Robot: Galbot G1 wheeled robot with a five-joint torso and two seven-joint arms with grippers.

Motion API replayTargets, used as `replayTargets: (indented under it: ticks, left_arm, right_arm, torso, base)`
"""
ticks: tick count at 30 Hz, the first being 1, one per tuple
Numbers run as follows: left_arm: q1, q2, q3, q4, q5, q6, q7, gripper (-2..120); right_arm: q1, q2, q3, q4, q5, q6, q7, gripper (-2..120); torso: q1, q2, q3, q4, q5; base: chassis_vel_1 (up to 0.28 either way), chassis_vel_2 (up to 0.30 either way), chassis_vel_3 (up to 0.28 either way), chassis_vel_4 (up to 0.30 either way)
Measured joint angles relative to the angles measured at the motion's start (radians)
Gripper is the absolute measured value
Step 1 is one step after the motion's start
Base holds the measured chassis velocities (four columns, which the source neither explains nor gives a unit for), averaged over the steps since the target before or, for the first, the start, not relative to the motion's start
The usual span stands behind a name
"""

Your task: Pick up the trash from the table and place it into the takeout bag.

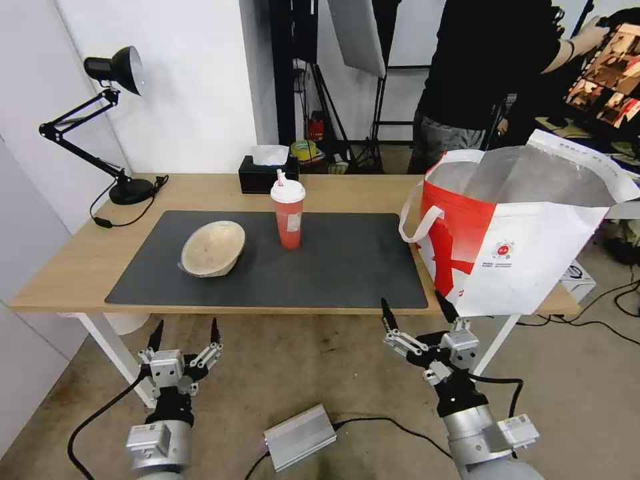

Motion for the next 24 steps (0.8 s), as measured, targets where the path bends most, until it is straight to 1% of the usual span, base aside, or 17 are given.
replayTargets:
  ticks: [7, 11, 12, 16, 17, 20, 21, 22, 24]
  left_arm:
    - [0.002, -0.002, -0.004, -0.003, 0.000, 0.001, 0.001, 100]
    - [0.002, -0.003, -0.005, -0.007, 0.001, 0.002, 0.001, 100]
    - [0.002, -0.003, -0.005, -0.007, 0.001, 0.002, 0.001, 100]
    - [0.002, -0.006, -0.006, -0.009, 0.001, 0.002, 0.002, 100]
    - [0.002, -0.006, -0.006, -0.009, 0.001, 0.002, 0.002, 100]
    - [0.002, -0.009, -0.008, -0.009, 0.002, 0.003, 0.002, 100]
    - [0.002, -0.011, -0.009, -0.009, 0.002, 0.003, 0.003, 100]
    - [0.002, -0.011, -0.009, -0.009, 0.002, 0.003, 0.003, 100]
    - [0.003, -0.011, -0.011, -0.009, 0.003, 0.003, 0.003, 100]
  right_arm:
    - [0.043, -0.016, -0.042, 0.008, 0.040, -0.020, -0.011, 100]
    - [0.143, -0.049, -0.070, -0.006, 0.093, -0.044, -0.028, 100]
    - [0.143, -0.049, -0.070, -0.006, 0.093, -0.044, -0.028, 100]
    - [0.284, -0.107, -0.116, -0.041, 0.193, -0.086, -0.039, 100]
    - [0.284, -0.107, -0.116, -0.041, 0.193, -0.086, -0.039, 100]
    - [0.407, -0.147, -0.163, -0.065, 0.278, -0.128, -0.050, 100]
    - [0.444, -0.154, -0.176, -0.071, 0.300, -0.141, -0.051, 100]
    - [0.444, -0.154, -0.176, -0.071, 0.300, -0.141, -0.051, 100]
    - [0.525, -0.163, -0.209, -0.089, 0.341, -0.166, -0.056, 100]
  torso:
    - [0.000, 0.000, 0.000, -0.0001, 0.0000]
    - [0.000, 0.000, 0.000, 0.0000, 0.0001]
    - [0.000, 0.000, 0.000, 0.0000, 0.0001]
    - [0.000, 0.000, 0.000, 0.0002, 0.0001]
    - [0.000, 0.000, 0.000, 0.0002, 0.0001]
    - [0.000, 0.000, 0.000, 0.0001, 0.0000]
    - [0.000, 0.000, 0.000, 0.0001, 0.0001]
    - [0.000, 0.000, 0.000, 0.0001, 0.0001]
    - [0.000, 0.000, 0.000, 0.0002, 0.0000]
  base:
    - [0.000, 0.000, 0.000, 0.000]
    - [0.000, 0.000, 0.000, 0.000]
    - [0.000, 0.000, 0.000, 0.000]
    - [0.000, 0.000, 0.000, 0.000]
    - [0.000, 0.000, 0.000, 0.000]
    - [0.000, 0.000, 0.000, 0.000]
    - [0.000, 0.000, 0.000, 0.000]
    - [0.000, 0.000, 0.000, 0.000]
    - [0.000, 0.000, 0.000, 0.000]
